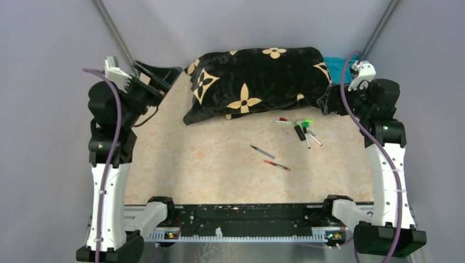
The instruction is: Insert the pens into the pen caps
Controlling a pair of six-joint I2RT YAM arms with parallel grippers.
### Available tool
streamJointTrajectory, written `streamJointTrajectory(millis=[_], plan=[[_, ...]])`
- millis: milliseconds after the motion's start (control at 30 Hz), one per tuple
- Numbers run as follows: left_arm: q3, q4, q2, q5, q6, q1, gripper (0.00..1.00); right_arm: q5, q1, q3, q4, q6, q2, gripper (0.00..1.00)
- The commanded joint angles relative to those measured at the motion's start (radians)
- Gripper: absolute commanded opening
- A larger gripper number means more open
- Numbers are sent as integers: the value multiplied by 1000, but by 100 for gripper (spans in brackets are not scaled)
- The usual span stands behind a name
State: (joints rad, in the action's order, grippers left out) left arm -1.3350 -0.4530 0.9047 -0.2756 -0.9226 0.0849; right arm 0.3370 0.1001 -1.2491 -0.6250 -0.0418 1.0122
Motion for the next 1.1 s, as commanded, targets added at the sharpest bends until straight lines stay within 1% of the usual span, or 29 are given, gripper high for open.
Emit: streamJointTrajectory(millis=[0,67,200,367,467,667,867,933,1000,1067], plan=[[-251,-156,87,23,-142,1,99,106,0,19,54,-54,-16,99],[-353,-185,128,21,-182,1,99,126,0,19,51,-60,-6,99],[-500,-217,189,10,-232,1,99,136,0,8,58,-82,6,99],[-635,-241,228,23,-247,1,99,128,0,23,86,-65,17,99],[-679,-238,258,8,-242,1,99,133,0,41,106,-29,19,99],[-670,-213,291,-48,-250,1,98,143,0,47,113,-13,24,99],[-685,-154,321,-94,-258,1,98,135,0,56,98,-53,10,99],[-675,-128,319,-98,-222,1,99,154,0,57,91,-66,7,99],[-605,-81,285,-114,-161,1,98,249,0,69,79,-91,3,99],[-473,-1,225,-158,-94,1,98,423,-2,89,25,-199,-4,99]])
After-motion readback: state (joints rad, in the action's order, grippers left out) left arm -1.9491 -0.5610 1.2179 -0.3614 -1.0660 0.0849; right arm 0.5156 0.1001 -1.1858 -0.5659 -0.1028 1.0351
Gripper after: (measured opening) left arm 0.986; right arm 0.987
